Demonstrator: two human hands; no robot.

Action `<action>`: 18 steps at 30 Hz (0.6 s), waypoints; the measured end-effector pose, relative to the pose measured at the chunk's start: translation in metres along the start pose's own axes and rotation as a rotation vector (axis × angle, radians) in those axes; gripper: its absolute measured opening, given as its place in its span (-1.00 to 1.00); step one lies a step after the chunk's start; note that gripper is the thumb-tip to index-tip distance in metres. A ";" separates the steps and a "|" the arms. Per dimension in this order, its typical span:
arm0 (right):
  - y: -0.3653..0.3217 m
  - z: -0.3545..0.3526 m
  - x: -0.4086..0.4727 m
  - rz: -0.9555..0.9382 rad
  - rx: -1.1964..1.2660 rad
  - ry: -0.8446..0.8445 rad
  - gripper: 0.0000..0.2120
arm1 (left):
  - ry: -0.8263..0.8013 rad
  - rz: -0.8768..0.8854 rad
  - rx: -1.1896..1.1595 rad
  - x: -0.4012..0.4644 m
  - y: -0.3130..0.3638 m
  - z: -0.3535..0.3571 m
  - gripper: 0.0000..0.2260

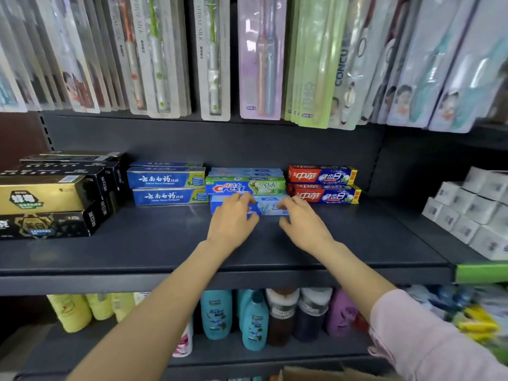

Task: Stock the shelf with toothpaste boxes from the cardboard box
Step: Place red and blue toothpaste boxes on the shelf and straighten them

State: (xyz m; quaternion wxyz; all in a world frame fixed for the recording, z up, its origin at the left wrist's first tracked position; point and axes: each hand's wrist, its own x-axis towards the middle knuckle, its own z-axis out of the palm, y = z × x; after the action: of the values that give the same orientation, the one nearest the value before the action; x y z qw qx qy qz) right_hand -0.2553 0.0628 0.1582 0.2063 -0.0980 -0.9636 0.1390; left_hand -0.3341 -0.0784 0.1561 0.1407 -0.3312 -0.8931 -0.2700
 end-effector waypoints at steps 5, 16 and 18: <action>0.023 -0.035 -0.074 0.006 0.099 0.195 -0.82 | -0.119 -0.016 -0.191 -0.039 0.070 0.013 -0.85; 0.184 -0.056 -0.273 0.248 -0.039 -0.275 -0.79 | -0.405 -0.267 -0.366 -0.180 0.222 0.142 -0.89; 0.209 -0.049 -0.300 0.314 -0.044 -0.345 -0.81 | -0.466 -0.361 -0.381 -0.199 0.238 0.165 -0.83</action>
State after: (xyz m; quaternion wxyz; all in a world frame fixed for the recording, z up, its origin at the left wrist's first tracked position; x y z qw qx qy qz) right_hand 0.0617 0.1969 0.0258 0.0123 -0.2258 -0.9603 0.1632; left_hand -0.0394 0.0645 0.0288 -0.1812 -0.2408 -0.8791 -0.3693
